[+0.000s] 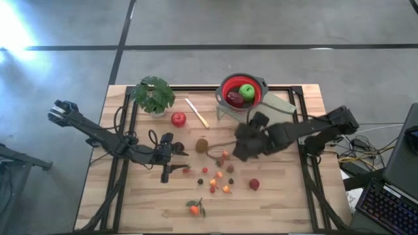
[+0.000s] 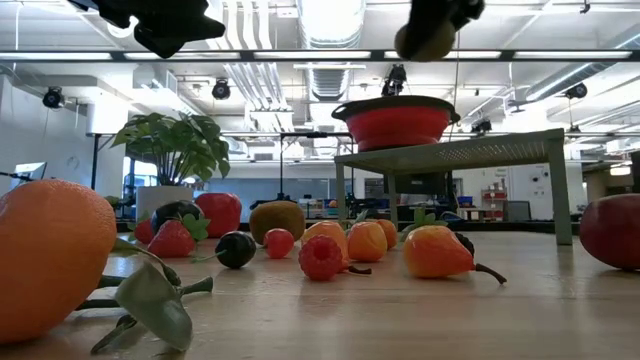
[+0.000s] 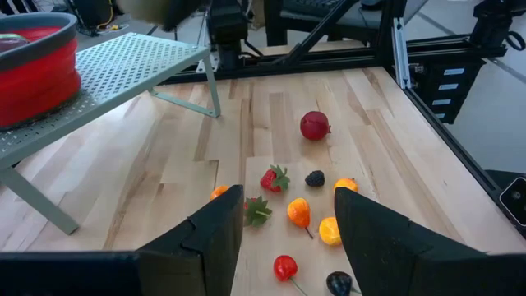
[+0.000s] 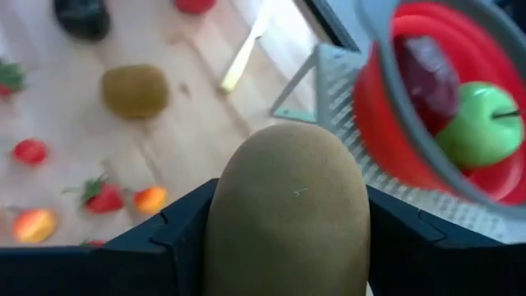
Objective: Pick & Place Fruit
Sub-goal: Put the kiwi into the red gray colander on the shelf
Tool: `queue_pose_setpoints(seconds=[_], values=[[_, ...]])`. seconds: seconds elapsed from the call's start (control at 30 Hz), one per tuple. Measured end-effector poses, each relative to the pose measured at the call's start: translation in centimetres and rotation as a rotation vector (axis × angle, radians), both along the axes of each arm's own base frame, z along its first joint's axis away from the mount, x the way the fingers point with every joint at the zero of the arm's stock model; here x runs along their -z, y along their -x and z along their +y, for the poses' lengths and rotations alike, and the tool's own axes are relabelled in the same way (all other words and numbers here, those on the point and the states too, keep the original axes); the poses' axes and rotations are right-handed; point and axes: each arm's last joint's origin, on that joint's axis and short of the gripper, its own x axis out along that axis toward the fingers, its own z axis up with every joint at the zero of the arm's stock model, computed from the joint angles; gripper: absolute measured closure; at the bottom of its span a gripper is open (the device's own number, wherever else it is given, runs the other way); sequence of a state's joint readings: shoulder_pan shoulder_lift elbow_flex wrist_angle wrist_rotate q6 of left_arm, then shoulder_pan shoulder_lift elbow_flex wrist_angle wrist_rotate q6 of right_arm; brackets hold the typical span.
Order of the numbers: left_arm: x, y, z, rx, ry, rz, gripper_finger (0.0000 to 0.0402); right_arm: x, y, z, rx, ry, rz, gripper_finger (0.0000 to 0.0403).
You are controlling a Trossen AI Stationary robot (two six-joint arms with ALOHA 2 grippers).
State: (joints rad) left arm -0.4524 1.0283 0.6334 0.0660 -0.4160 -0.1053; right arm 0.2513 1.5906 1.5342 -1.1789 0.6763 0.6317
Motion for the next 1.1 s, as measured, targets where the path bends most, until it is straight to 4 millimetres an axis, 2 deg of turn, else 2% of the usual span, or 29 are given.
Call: queue_pose_setpoints(seconds=[0.3,0.5,0.63,0.93,1.1], values=[[0.0,0.0,0.0,0.0,0.0,0.0,0.0204,-1.9,0.1,-5.1,0.078,0.0,-0.003,0.0186],[0.0,0.0,0.0,0.0,0.0,0.001,0.0204,-3.0,0.6,-8.3,0.168,0.013,-0.059,0.017],[0.0,0.0,0.0,0.0,-0.001,0.001,0.0204,-3.4,0.3,-10.6,0.202,0.031,-0.101,0.0165],[0.0,0.0,0.0,0.0,0.0,0.001,0.0204,-4.2,0.0,-15.6,0.195,-0.013,-0.222,0.0182],[0.0,0.0,0.0,0.0,0.0,0.001,0.0204,-3.3,-0.8,-17.6,0.186,-0.015,-0.227,0.0167]])
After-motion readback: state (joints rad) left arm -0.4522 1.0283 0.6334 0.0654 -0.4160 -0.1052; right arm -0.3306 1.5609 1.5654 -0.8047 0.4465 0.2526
